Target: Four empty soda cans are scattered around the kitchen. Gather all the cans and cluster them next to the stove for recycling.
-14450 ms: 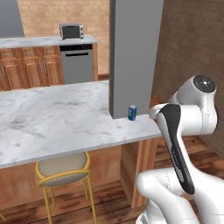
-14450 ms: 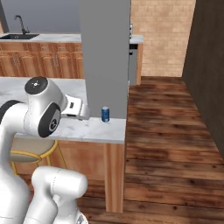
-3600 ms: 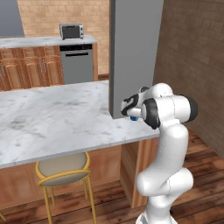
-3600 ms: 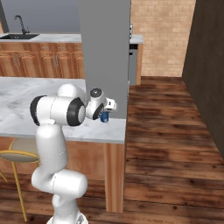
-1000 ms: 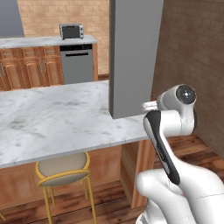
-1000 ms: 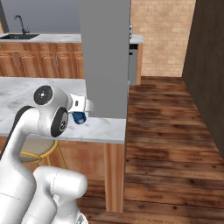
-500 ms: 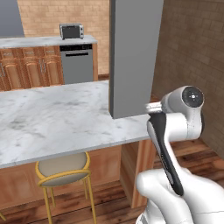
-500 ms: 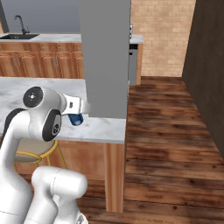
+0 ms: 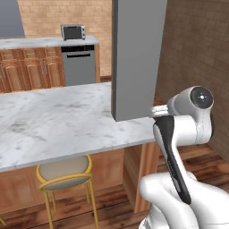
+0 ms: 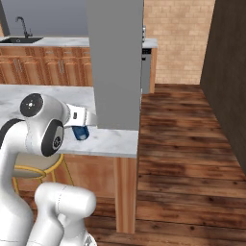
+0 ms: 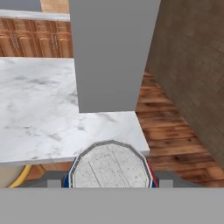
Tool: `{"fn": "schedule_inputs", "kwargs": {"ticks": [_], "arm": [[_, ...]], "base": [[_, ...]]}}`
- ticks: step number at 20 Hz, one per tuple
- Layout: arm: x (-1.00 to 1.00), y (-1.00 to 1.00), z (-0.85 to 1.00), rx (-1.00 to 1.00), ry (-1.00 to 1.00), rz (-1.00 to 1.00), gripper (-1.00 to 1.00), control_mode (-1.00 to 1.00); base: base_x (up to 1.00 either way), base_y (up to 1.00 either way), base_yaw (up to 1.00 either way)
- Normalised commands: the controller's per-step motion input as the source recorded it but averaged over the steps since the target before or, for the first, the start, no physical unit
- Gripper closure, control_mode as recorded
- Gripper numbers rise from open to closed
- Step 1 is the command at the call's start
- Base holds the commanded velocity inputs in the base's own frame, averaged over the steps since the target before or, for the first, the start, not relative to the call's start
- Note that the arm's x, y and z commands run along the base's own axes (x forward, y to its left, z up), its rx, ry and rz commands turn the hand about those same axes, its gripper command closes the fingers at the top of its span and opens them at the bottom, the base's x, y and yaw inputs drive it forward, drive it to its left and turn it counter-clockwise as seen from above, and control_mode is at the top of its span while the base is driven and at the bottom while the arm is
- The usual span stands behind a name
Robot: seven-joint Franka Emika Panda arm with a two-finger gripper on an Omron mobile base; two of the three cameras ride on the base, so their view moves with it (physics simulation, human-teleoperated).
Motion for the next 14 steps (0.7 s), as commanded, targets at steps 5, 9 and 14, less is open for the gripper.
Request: {"fn": "schedule_inputs", "kwargs": {"ticks": [5,9,14], "arm": [[0.00,0.00,0.00,0.00,0.00,0.00,1.00,1.00],[0.00,0.00,0.00,0.00,0.00,0.00,1.00,1.00],[0.00,0.00,0.00,0.00,0.00,0.00,1.00,1.00]], "base": [[-0.16,0.00,0.00],[-0.33,-0.08,0.00],[-0.28,-0.58,0.01]]}}
